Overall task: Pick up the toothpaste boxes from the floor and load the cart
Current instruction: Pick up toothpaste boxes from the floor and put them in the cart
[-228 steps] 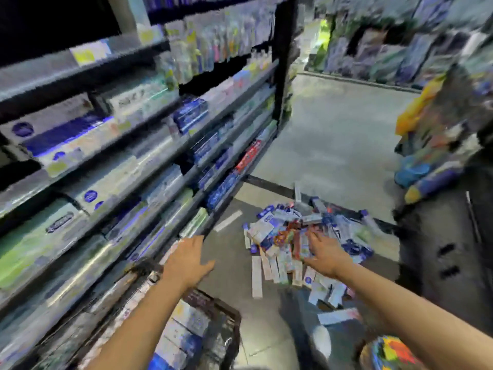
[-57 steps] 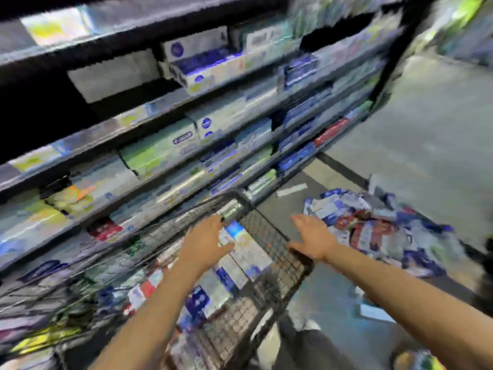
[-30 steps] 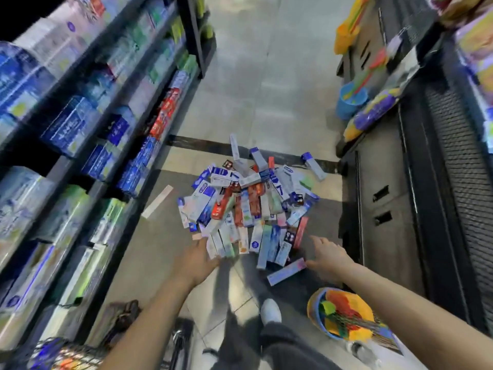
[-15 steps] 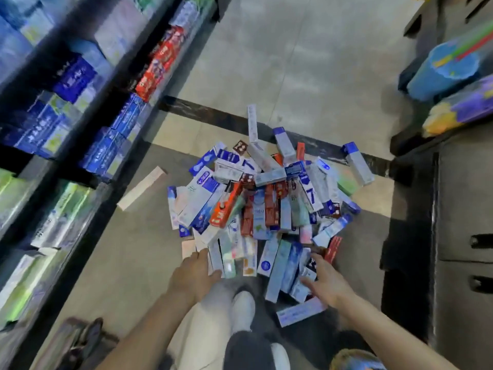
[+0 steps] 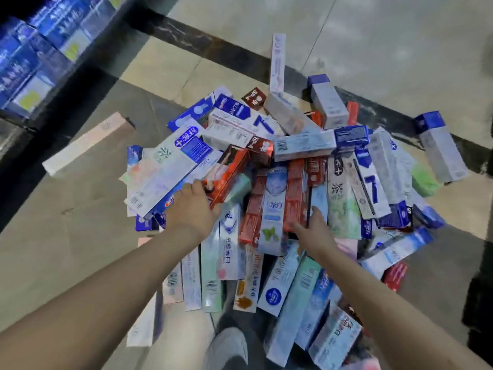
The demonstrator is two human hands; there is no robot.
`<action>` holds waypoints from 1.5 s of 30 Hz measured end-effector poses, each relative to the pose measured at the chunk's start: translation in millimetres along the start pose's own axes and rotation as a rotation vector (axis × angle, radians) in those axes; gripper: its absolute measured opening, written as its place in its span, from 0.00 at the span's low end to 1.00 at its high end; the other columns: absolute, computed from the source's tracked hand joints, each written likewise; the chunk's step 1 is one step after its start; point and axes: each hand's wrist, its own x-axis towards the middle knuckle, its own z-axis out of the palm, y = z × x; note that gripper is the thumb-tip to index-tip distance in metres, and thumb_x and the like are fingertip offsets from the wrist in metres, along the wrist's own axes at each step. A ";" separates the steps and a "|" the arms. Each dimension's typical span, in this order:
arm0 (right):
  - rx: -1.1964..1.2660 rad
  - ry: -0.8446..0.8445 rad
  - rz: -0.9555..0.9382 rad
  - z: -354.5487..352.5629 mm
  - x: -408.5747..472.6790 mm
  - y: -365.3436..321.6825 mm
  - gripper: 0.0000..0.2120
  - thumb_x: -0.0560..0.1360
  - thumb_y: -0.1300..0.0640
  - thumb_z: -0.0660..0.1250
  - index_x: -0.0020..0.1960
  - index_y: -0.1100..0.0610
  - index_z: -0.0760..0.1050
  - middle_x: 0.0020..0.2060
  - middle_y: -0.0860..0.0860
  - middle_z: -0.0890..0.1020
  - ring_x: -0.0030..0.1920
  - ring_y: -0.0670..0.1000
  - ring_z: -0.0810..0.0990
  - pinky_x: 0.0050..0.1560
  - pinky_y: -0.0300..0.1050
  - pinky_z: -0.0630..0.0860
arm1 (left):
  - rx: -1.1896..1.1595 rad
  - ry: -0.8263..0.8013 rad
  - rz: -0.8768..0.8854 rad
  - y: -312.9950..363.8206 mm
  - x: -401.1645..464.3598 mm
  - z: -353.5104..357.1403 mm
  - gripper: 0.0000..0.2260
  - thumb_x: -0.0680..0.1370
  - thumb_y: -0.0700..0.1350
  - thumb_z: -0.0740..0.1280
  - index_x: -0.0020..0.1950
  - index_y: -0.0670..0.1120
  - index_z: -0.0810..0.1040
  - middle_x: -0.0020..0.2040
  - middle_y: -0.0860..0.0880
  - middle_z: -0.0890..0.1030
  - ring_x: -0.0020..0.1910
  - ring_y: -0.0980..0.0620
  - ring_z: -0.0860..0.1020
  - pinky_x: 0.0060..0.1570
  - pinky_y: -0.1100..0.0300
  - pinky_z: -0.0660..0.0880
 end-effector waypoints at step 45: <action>-0.278 -0.060 -0.440 -208.5 -617.4 -244.0 0.12 0.69 0.56 0.74 0.31 0.50 0.74 0.26 0.45 0.80 0.29 0.43 0.79 0.35 0.40 0.76 | -0.933 0.223 -0.405 -55.5 -598.4 -373.0 0.16 0.68 0.57 0.73 0.49 0.48 0.83 0.44 0.50 0.84 0.42 0.52 0.80 0.38 0.62 0.71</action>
